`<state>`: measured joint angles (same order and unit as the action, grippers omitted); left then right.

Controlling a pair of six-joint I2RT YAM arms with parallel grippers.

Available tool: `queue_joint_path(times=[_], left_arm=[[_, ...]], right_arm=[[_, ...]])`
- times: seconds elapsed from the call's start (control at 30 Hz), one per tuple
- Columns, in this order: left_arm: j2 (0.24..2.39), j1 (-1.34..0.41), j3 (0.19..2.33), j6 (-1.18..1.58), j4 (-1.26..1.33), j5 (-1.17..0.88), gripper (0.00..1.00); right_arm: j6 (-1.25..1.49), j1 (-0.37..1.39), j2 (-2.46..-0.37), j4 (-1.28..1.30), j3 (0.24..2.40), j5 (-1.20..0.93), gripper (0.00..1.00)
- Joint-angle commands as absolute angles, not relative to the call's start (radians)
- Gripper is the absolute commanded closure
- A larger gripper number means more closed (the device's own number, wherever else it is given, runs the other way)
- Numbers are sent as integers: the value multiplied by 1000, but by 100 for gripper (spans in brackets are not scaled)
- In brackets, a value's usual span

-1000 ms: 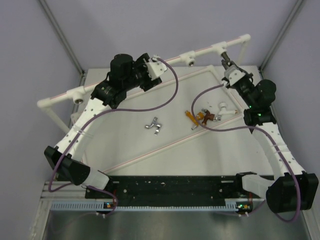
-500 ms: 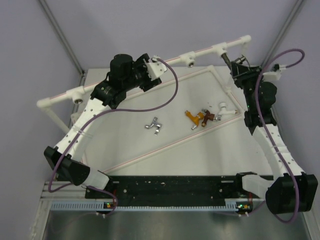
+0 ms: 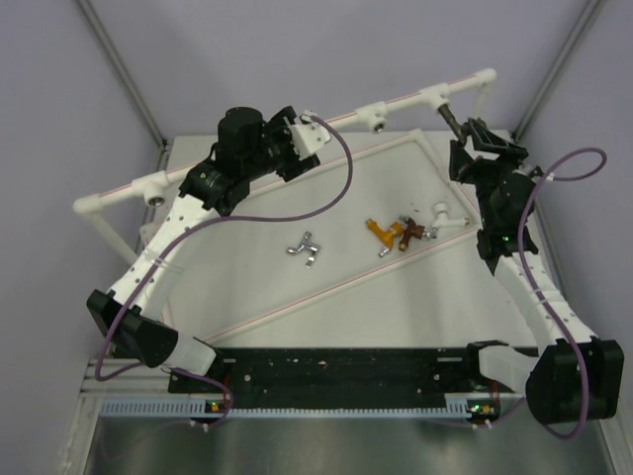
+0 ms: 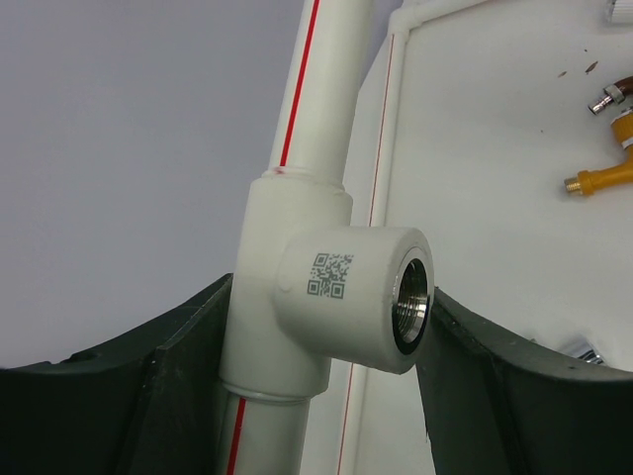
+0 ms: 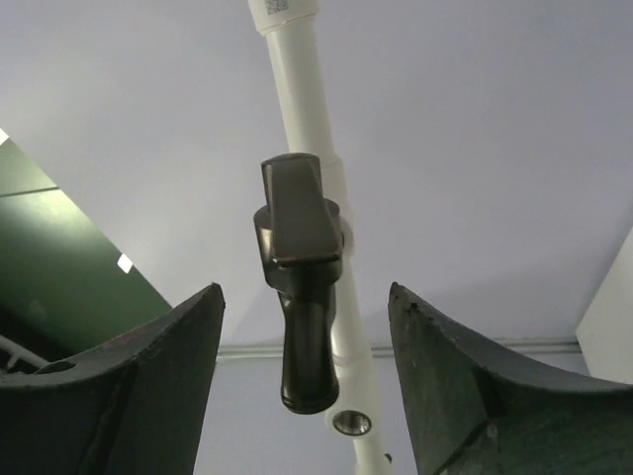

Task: Install the water faucets

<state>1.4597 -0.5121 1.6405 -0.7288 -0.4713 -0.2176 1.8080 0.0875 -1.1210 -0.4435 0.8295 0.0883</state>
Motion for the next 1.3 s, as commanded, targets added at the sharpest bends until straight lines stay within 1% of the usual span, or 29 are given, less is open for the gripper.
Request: queue_joint_path(times=[0.0,0.03,0.13,0.23,0.33,0.47,0.57,0.67,0.83,0.93,1.03,1.13,1.27], left_arm=[[1453,-531,1660,-698,-506,-275,30],[1454,-531,1660,-698,-509,-275,30],[1456,-529,1663,-701,-511,-273,30],[1459,-532,1666,-700,-509,-276,30],[1459,-531,1667,-701,-511,-279,30],[1462,-529,1670,-700,-511,-279,30],[1463,-529,1672,-701,-511,-281,30],[1463,-531,1671,-703,-508,-278,30],[1466,-531,1671,-706,-505,-278,30],[1466,-531,1671,-704,-503,-282,30],[1468,-531,1671,-703,-503,-285,30],[1468,-531,1671,-703,-503,-279,30],[1466,-529,1669,-706,-505,-276,30]], right_arm=[[1832,100,-1042,-534,761,78,17],[1807,100,-1029,-558,737,74,1],[1657,91,-976,-597,674,55,1],[1418,87,-907,-546,643,22,1],[1071,87,-826,-401,675,12,1],[569,87,-770,-134,820,18,1],[222,86,-744,-26,886,48,1],[-151,87,-713,-38,900,42,1],[-682,87,-696,-147,853,-147,1],[-843,86,-725,-268,810,-207,1],[-932,87,-794,-287,836,-267,1],[-985,86,-880,-324,860,-310,1],[-1037,87,-975,-409,882,-314,4]])
